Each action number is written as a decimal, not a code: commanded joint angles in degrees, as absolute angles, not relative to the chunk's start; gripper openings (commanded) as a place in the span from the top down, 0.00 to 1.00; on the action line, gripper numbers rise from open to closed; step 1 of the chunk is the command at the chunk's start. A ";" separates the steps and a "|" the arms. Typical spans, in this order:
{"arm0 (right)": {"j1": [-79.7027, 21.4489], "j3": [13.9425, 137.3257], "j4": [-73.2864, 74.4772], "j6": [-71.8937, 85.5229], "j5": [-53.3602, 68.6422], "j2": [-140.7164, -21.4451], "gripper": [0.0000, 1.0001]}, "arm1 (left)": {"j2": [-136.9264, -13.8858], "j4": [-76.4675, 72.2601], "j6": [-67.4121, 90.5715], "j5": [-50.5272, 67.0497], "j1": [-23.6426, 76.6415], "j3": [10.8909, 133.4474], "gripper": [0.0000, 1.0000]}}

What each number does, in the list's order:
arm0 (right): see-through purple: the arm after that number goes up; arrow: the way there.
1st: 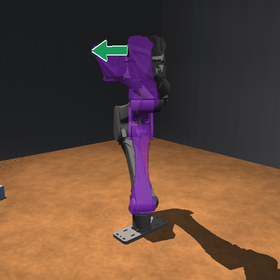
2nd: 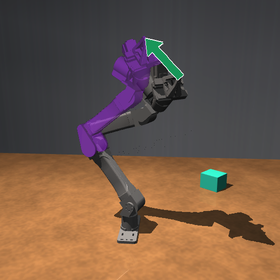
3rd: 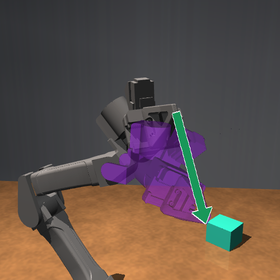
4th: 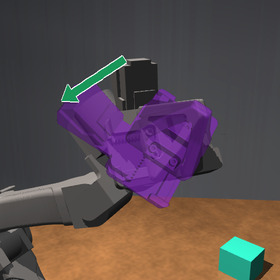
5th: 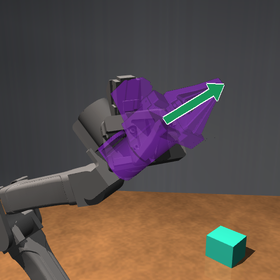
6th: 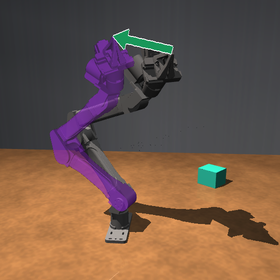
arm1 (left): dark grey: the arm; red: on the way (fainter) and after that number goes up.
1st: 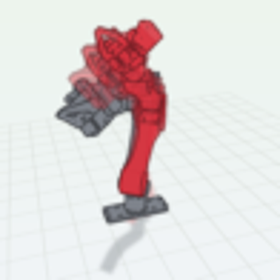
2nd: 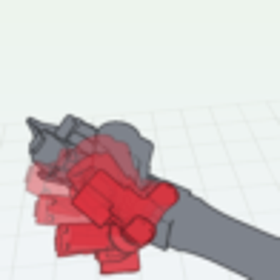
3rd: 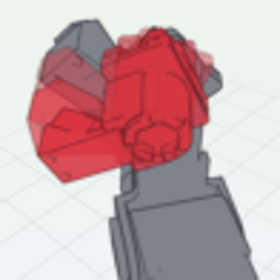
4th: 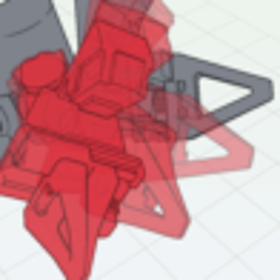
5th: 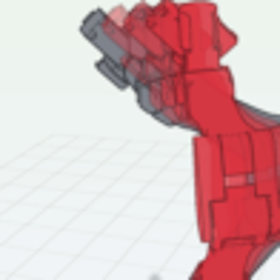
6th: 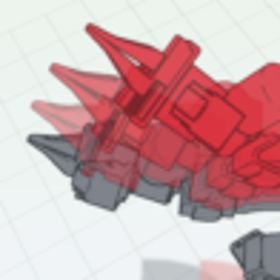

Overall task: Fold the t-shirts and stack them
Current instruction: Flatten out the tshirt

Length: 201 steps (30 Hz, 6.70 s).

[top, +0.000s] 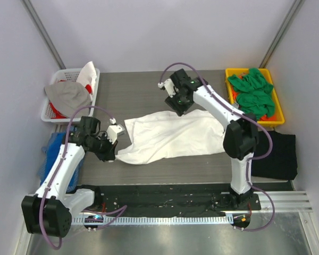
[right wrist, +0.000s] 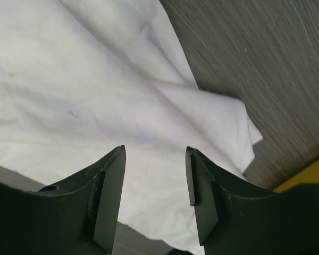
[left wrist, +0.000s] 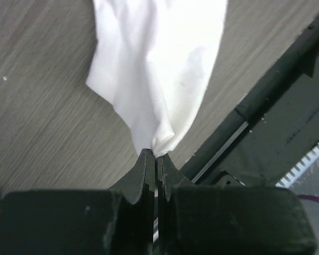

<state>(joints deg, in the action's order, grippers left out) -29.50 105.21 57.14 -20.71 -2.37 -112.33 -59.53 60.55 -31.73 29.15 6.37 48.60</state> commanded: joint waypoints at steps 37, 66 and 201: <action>-48.43 137.02 26.90 -14.33 17.58 -149.15 0.46 | -68.29 37.70 -37.79 24.17 6.50 44.39 1.00; -48.69 127.45 25.93 -16.26 10.47 -144.94 0.99 | -67.32 35.08 -35.69 24.70 6.50 42.18 1.00; -8.09 74.98 26.54 -27.51 -18.81 -65.31 0.99 | -72.78 16.16 -12.22 6.23 -1.41 73.92 1.00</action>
<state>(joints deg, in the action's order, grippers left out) -9.17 76.49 25.41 -29.36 -18.70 -69.47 -78.61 14.57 -9.85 2.57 -0.01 74.54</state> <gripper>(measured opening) 0.038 0.041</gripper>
